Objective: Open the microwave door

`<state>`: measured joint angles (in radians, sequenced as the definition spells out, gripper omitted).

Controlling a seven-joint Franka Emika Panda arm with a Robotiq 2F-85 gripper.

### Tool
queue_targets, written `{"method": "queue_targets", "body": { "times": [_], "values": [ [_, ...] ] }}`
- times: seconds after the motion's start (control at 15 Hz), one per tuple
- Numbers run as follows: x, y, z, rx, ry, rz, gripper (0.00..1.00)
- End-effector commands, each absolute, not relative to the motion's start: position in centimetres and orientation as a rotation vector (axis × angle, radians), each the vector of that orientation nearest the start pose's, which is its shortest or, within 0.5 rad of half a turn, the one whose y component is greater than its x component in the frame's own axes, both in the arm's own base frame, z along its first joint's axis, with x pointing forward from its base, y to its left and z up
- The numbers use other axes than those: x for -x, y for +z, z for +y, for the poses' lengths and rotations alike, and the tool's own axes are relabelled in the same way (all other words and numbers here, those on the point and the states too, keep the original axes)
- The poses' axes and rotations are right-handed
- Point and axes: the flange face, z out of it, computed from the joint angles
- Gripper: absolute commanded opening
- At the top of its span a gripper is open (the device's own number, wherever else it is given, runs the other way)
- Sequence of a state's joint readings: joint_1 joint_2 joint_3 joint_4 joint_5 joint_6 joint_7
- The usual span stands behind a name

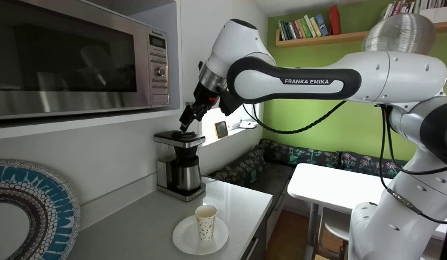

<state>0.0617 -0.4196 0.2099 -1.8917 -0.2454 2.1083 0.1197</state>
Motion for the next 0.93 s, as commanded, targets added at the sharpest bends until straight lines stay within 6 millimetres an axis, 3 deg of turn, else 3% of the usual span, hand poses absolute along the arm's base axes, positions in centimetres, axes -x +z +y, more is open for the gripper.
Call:
{"method": "queue_targets", "body": {
  "times": [0.0, 0.2, 0.73, 0.8, 0.87],
  "values": [
    [-44.1, 73.9, 13.9, 3.120, -1.130, -0.352, 1.00],
    [-44.3, 73.8, 14.0, 3.114, -1.137, -0.355, 1.00],
    [-45.3, 75.9, 13.4, 2.840, -1.537, -0.188, 1.00],
    [-45.4, 76.0, 13.3, 2.815, -1.557, -0.171, 0.76],
    [-45.6, 76.0, 13.2, 2.788, -1.592, -0.159, 0.73]
  ]
}}
